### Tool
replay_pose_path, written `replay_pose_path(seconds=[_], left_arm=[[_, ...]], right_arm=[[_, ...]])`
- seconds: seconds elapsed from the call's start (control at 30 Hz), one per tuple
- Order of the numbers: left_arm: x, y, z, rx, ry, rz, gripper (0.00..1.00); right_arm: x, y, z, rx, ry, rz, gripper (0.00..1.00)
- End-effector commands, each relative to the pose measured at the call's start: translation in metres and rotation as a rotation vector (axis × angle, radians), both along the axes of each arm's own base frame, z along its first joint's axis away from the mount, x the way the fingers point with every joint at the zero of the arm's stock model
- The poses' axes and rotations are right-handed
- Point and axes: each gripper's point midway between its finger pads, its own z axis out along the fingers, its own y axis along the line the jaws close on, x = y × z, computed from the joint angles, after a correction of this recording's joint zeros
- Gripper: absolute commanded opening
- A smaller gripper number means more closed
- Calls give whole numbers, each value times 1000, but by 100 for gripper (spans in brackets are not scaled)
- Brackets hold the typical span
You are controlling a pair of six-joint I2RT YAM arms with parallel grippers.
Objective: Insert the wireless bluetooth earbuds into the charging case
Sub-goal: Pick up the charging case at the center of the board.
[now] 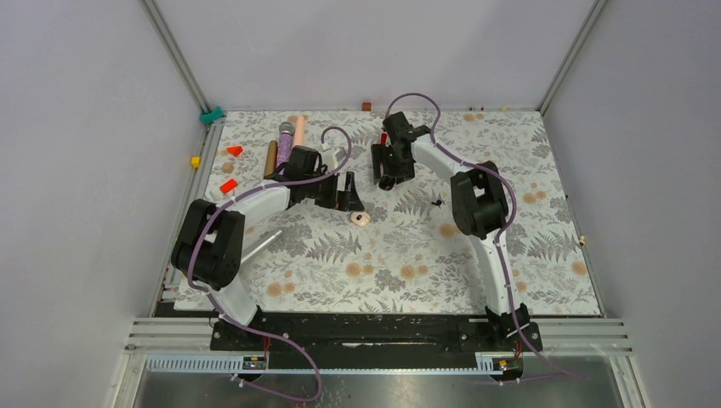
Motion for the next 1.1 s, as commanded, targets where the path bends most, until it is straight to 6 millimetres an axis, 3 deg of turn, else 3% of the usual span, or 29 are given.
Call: replay_pose_path(seconds=[0.0, 0.4, 0.57, 0.73, 0.8, 1.07], left_arm=[[17, 9, 23, 17, -126, 51, 99], [25, 19, 40, 29, -217, 93, 99], [26, 20, 40, 31, -222, 93, 99], [26, 22, 34, 30, -223, 95, 99], [26, 21, 32, 24, -210, 93, 99], [23, 14, 36, -84, -130, 56, 99]], right_arm=[[3, -8, -4, -58, 15, -24, 77], [1, 5, -3, -124, -16, 76, 63], [-16, 18, -1, -107, 9, 177, 62], [-42, 25, 32, 2, -30, 272, 61], [-54, 27, 65, 69, -109, 339, 60], [-125, 10, 118, 194, -317, 611, 58]])
